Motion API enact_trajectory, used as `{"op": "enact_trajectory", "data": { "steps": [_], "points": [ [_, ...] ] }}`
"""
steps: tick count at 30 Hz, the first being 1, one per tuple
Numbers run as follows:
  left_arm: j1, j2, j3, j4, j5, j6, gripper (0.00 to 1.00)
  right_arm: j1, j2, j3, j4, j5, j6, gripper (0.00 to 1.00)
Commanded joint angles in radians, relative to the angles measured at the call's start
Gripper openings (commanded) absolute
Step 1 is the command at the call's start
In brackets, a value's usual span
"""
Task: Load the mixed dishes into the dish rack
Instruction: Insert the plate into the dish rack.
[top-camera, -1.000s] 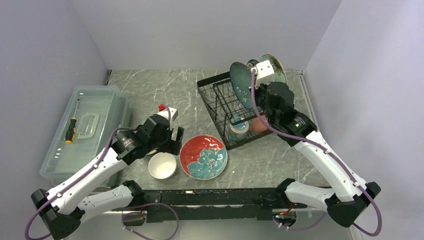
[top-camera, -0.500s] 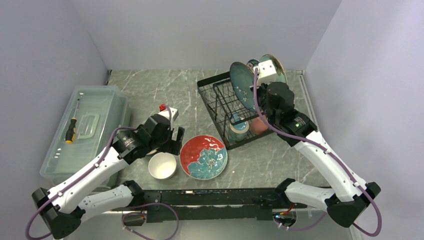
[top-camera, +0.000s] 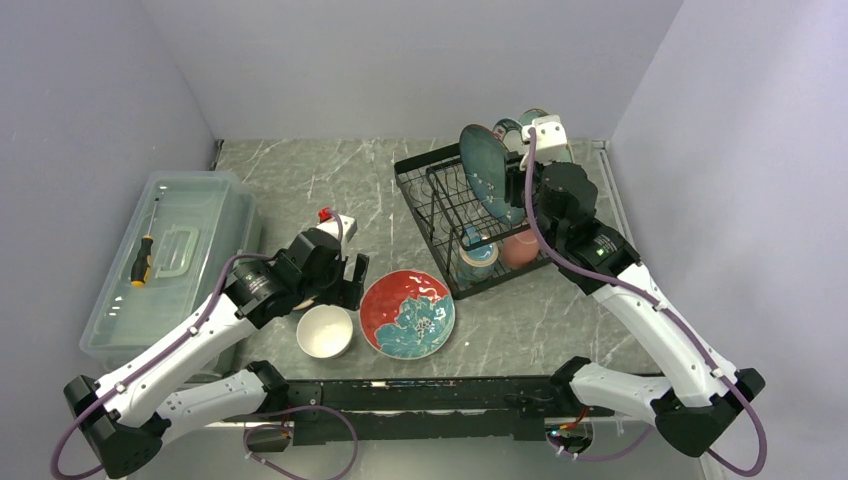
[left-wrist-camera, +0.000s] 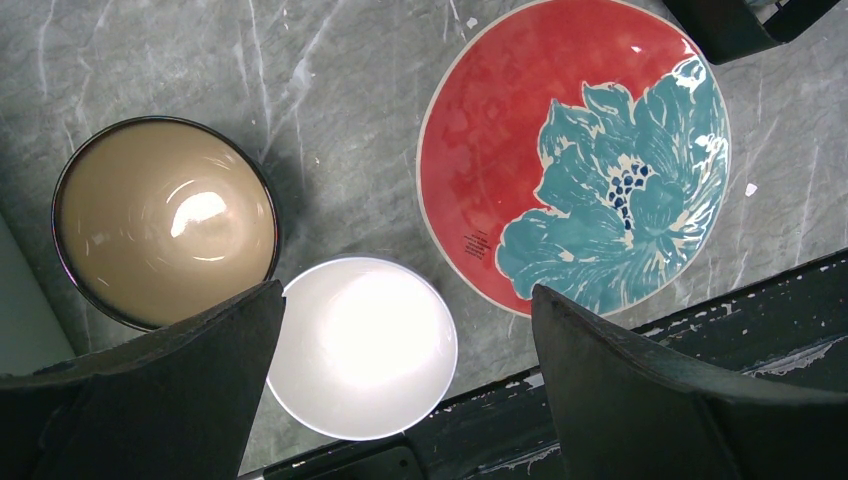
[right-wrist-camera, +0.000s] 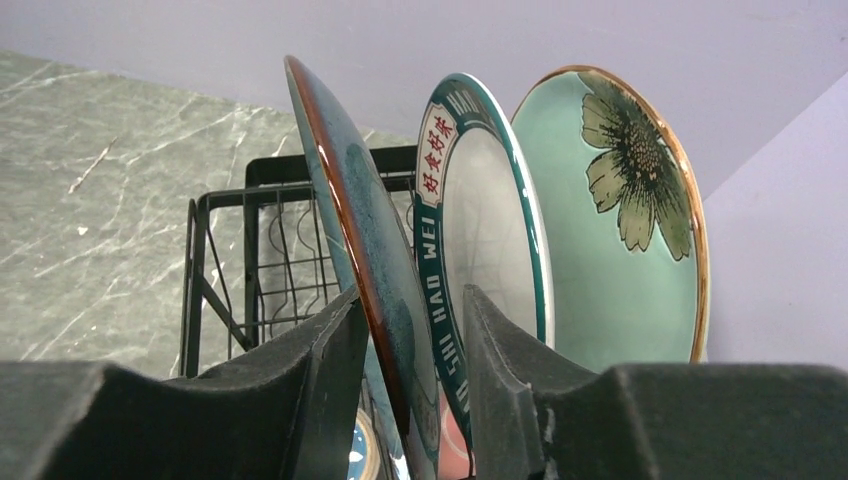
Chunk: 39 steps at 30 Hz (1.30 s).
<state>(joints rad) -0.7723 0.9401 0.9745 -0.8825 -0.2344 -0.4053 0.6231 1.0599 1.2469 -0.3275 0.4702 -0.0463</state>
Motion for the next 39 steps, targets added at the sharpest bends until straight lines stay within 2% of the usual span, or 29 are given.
{"op": "enact_trajectory", "data": {
  "steps": [1, 8, 23, 35, 39],
  "points": [
    [-0.002, 0.001, 0.003, 0.003, -0.022, 0.002, 0.99, -0.002, -0.030, 0.065, 0.039, -0.007, 0.026, 0.42],
    [-0.001, 0.008, 0.003, 0.002, -0.024, 0.003, 1.00, -0.001, -0.064, 0.116, 0.009, -0.058, 0.045, 0.47],
    [-0.001, 0.027, 0.004, 0.006, -0.009, -0.001, 0.99, 0.000, -0.185, 0.139, -0.141, -0.271, 0.245, 0.55],
    [-0.002, 0.074, 0.034, 0.014, 0.026, -0.015, 0.99, 0.000, -0.313, -0.026, -0.321, -0.439, 0.424, 0.55],
    [-0.002, 0.112, 0.077, -0.006, 0.042, -0.047, 0.99, 0.000, -0.372, -0.135, -0.319, -0.477, 0.497, 0.55]
  ]
}}
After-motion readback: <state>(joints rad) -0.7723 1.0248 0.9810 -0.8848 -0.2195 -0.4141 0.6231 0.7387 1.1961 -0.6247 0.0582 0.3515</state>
